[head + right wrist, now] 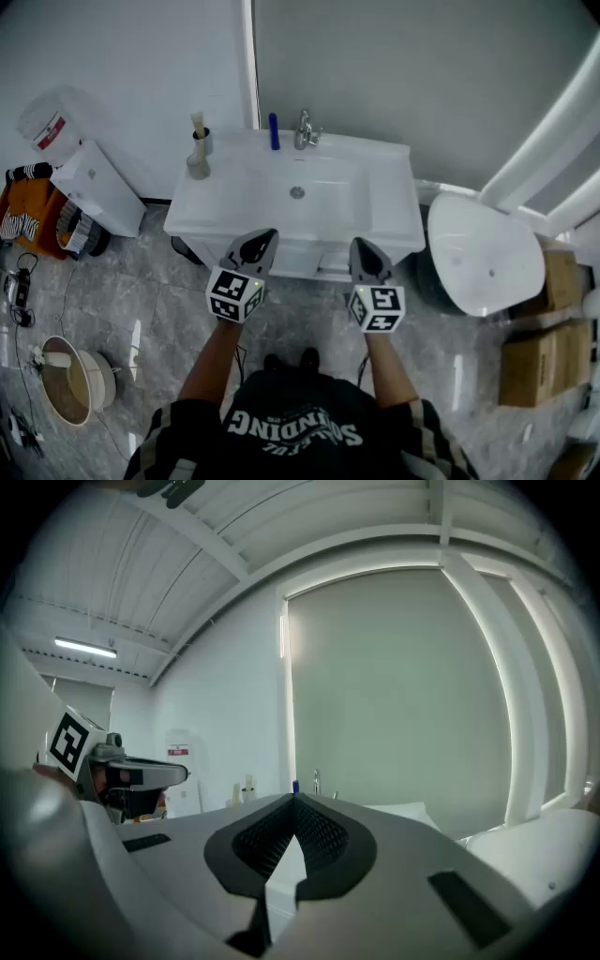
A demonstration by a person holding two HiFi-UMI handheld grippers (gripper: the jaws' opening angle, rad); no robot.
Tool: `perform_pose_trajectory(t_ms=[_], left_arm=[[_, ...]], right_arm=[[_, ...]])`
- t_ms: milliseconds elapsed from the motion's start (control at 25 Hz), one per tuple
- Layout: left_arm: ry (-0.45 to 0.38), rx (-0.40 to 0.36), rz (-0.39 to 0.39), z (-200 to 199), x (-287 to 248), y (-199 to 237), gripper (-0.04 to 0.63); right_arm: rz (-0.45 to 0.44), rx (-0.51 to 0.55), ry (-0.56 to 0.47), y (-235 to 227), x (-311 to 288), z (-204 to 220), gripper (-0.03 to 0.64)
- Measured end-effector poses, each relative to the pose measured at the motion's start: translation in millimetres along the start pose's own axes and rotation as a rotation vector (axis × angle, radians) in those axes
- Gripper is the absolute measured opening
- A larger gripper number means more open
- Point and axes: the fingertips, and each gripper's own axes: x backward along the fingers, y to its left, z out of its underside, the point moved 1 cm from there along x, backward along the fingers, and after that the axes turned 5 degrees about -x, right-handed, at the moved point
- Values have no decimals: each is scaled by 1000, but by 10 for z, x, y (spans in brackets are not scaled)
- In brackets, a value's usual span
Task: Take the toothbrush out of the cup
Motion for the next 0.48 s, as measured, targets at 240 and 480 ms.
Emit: perform_pose_trajectory(t_ms=[240,480], left_arm=[[2,10,-10,27,56,-38,0],[1,11,-28,23,39,-87,0]], right_arm=[[-14,-4,-11,-10,47,15,-2],[-41,-26,10,-73,35,59,-2]])
